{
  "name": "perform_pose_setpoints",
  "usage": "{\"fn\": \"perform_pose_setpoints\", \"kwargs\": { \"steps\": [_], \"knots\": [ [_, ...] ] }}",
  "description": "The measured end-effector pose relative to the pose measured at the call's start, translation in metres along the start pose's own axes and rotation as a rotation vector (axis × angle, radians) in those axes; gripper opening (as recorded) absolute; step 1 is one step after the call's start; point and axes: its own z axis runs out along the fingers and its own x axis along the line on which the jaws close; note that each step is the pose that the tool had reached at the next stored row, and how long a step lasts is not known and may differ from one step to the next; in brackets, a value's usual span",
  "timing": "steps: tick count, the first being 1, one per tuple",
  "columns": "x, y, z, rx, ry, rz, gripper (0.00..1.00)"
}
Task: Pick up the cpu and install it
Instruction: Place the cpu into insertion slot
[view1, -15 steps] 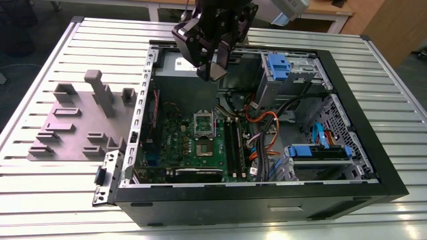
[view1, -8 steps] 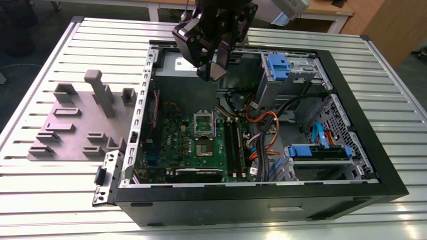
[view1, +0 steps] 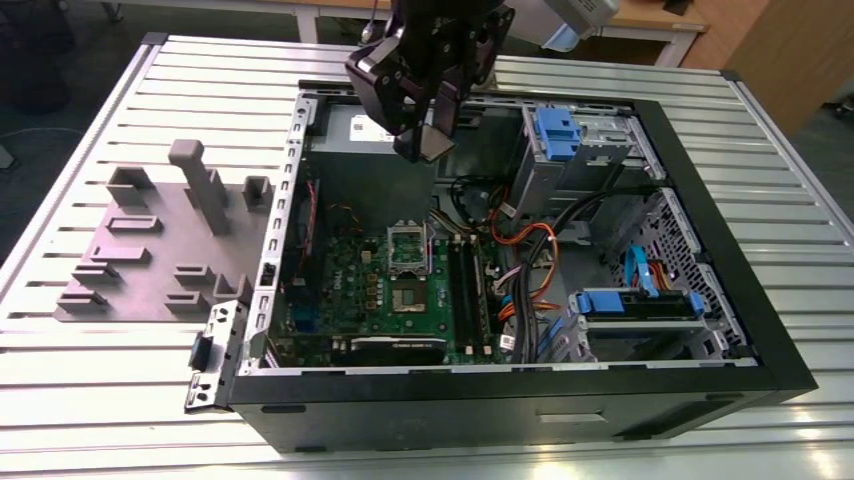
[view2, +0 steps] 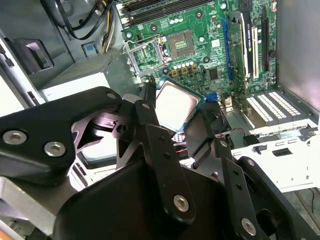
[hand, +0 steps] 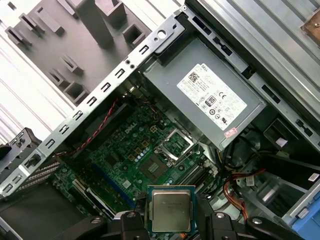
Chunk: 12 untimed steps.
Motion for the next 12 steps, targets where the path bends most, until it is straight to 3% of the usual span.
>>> {"fn": "perform_pose_setpoints", "kwargs": {
  "steps": [12],
  "knots": [
    [0.0000, 0.0000, 0.0000, -0.0002, 0.0005, -0.023, 0.47]
  ]
}}
